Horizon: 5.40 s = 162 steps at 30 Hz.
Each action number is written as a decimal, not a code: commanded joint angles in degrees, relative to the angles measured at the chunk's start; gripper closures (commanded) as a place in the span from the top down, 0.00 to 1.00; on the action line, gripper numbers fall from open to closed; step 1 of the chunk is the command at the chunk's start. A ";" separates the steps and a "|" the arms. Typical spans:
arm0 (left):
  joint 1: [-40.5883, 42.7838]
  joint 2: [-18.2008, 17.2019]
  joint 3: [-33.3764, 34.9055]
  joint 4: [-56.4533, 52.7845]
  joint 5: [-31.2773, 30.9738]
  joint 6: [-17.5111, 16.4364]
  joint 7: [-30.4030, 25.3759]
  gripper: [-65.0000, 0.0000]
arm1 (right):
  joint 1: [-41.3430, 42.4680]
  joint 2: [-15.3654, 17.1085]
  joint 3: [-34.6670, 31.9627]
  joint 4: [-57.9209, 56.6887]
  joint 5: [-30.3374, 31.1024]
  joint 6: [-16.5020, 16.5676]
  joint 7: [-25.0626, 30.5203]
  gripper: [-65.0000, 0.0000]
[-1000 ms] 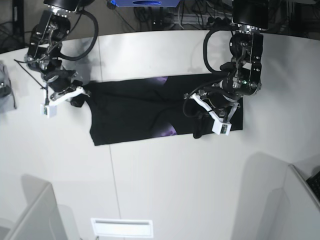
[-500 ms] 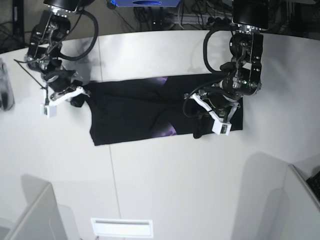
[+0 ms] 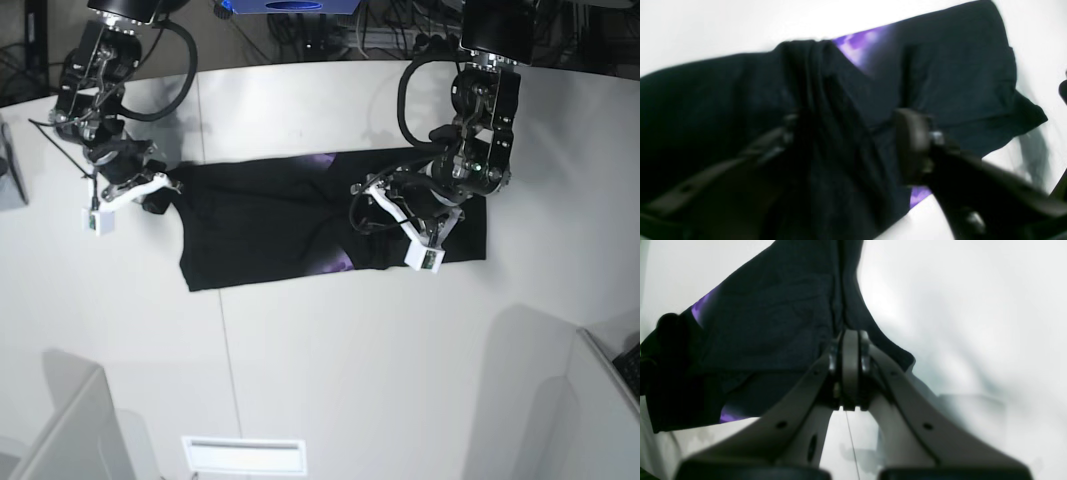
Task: Fold the T-shirt properly
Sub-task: 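Grasp the strip end with the left gripper and fold it toward the right gripper, then move both grippers to the ends of the shortened black strip, then grasp the strip end with the right gripper and fold it toward the left gripper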
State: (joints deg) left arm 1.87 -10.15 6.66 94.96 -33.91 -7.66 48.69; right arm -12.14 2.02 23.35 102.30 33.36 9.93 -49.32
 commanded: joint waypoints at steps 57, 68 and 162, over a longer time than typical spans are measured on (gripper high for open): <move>8.72 -0.79 -29.73 -8.06 17.78 -15.68 -8.91 0.00 | 16.67 3.12 -8.89 -28.94 0.53 5.58 -3.30 0.12; 8.20 0.53 -22.61 -5.77 17.78 -12.08 -8.55 0.00 | 14.38 4.26 -8.98 -19.44 0.44 5.14 -2.50 0.00; 6.18 0.35 -15.93 -5.77 17.34 -10.32 -8.55 0.00 | 20.36 -9.54 -56.10 -10.04 0.97 -15.60 6.81 0.00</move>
State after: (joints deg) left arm 7.99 -9.56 -9.26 88.40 -16.53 -17.58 39.42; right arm 7.07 -6.66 -32.75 91.46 33.19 -6.22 -43.70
